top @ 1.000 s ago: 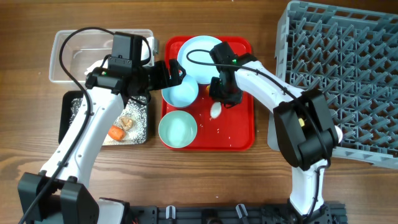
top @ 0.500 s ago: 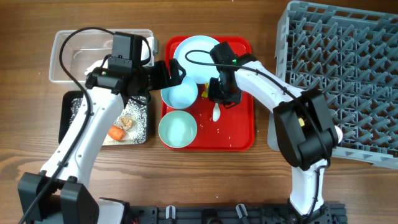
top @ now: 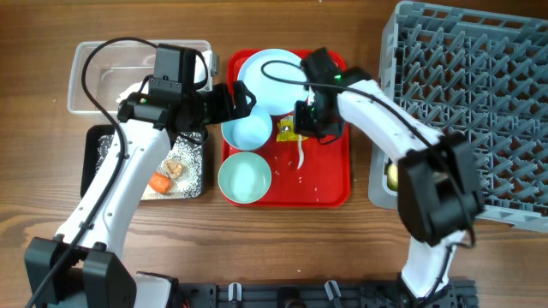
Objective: Sort waste into correct bins and load items into the dishwasher rack
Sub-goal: 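Grasp the white spoon with the right gripper and lift it, then carry the white spoon with the right gripper and drop it in the rack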
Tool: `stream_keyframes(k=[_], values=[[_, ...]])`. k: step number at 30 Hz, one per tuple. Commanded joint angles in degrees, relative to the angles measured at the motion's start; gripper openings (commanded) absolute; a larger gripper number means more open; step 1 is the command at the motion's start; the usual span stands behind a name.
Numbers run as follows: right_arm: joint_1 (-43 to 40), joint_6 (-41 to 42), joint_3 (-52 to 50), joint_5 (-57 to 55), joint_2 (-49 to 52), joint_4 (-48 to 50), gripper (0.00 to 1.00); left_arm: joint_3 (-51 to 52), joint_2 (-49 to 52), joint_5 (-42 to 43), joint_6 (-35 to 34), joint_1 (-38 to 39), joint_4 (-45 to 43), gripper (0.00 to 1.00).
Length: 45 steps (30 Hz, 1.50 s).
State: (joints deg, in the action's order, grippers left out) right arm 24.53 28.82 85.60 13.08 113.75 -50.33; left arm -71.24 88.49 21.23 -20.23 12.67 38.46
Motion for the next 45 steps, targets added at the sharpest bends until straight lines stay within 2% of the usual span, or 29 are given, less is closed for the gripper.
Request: stream_keyframes(k=[1,7,8,9,11,13,16,24,25,29,37,45], values=[[-0.20,-1.88,-0.15,0.70,-6.54,-0.22,0.04,-0.02,-0.28,-0.31,0.50,0.20,-0.04,1.00],[-0.63,-3.32,-0.26,-1.42,-8.26,-0.33,0.06,-0.02,-0.28,-0.31,0.50,0.20,-0.04,1.00],[-0.37,-3.15,-0.59,-1.40,-7.43,-0.26,0.17,-0.02,-0.28,-0.31,0.50,0.20,-0.04,1.00],[-0.02,-3.17,-0.96,-1.40,-6.29,-0.37,0.36,-0.02,-0.28,-0.31,0.50,0.20,-0.04,1.00],[0.83,-3.06,-0.98,-1.14,-3.80,-1.11,0.48,-0.02,-0.28,-0.31,0.50,0.20,-0.04,1.00],[2.38,-0.92,-0.98,-0.48,-0.66,-0.90,0.51,-0.02,-0.28,-0.31,0.50,0.20,-0.04,1.00],[4.35,2.64,-0.98,-0.81,3.23,0.44,0.50,-0.02,-0.28,-0.31,0.50,0.20,-0.04,1.00],[6.19,7.37,-0.98,-5.20,10.43,2.80,0.37,-0.02,-0.28,-0.31,0.50,0.20,-0.04,1.00],[6.19,7.41,-0.98,-5.16,10.73,2.97,0.34,-0.02,-0.28,-0.31,0.50,0.20,-0.04,1.00],[6.16,8.68,-0.98,-5.16,10.99,3.23,0.04,-0.02,-0.28,-0.31,0.50,0.20,-0.04,1.00],[5.99,6.40,0.50,-4.11,10.19,2.93,0.04,-0.02,-0.28,-0.31,0.50,0.20,-0.04,1.00],[0.48,-0.35,0.81,-4.09,-8.92,-1.07,0.04,-0.02,-0.28,-0.31,0.50,0.20,-0.04,1.00]])
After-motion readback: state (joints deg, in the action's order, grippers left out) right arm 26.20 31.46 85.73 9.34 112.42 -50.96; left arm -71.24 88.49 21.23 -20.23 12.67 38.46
